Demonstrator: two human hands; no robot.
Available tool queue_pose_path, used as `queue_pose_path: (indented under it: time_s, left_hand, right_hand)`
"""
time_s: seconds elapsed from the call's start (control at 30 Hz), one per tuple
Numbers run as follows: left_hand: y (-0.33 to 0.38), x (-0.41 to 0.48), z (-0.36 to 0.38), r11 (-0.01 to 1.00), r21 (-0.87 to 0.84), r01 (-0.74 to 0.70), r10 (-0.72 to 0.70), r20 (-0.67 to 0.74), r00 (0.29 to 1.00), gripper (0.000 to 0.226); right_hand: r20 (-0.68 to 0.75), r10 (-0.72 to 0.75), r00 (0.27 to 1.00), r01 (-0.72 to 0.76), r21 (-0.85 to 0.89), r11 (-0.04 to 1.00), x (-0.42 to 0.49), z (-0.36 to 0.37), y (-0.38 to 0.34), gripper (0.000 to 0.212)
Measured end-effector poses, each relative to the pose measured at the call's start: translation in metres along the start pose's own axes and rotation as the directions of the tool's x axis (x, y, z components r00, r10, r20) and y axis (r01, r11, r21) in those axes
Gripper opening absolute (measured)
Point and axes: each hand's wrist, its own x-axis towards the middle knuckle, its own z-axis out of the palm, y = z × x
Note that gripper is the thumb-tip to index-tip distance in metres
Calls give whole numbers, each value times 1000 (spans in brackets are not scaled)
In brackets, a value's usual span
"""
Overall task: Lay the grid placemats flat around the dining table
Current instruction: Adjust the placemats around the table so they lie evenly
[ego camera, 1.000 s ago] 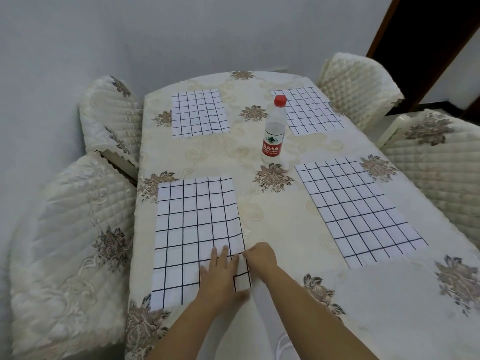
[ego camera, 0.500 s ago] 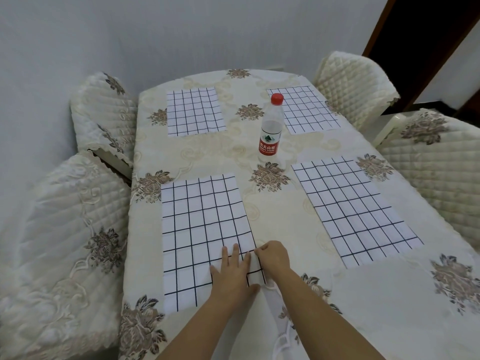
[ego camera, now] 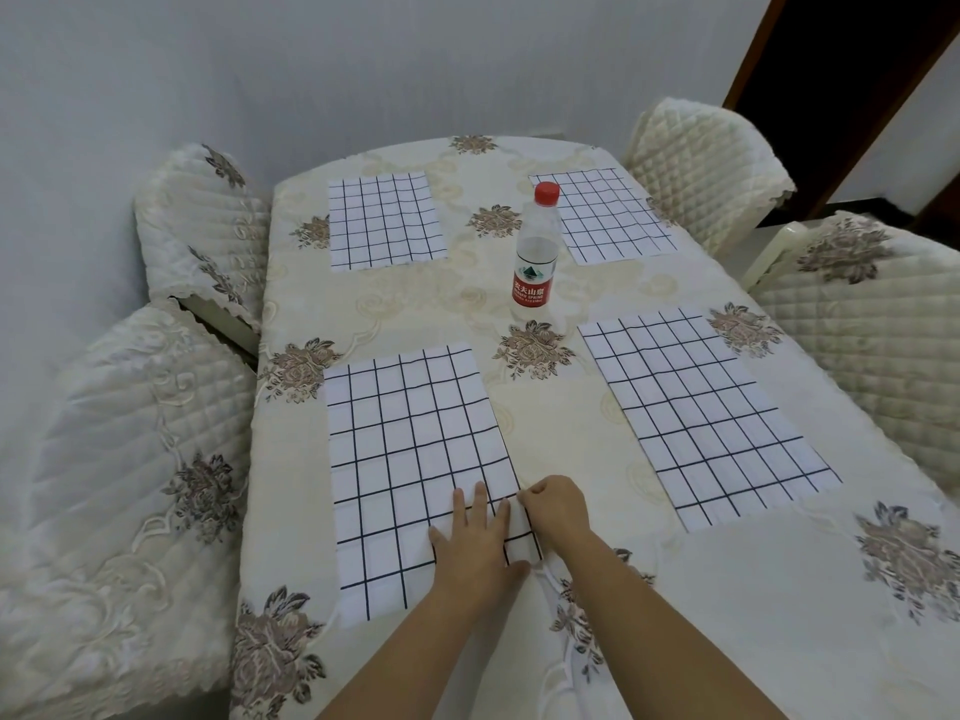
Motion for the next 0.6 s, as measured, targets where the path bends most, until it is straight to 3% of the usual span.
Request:
queue_pose_path:
  time_s: [0.4, 0.6]
  left_hand:
    - [5, 2, 2, 1000, 6, 8, -8, -9, 1000, 76]
    - [-4, 1, 2, 1000, 23, -15, 17, -85, 996, 66]
  right_hand:
    - [2, 2, 1000, -2, 36, 999, 0, -3, 3, 38]
    - [-46, 14, 999, -13, 13, 1000, -5, 0, 3, 38]
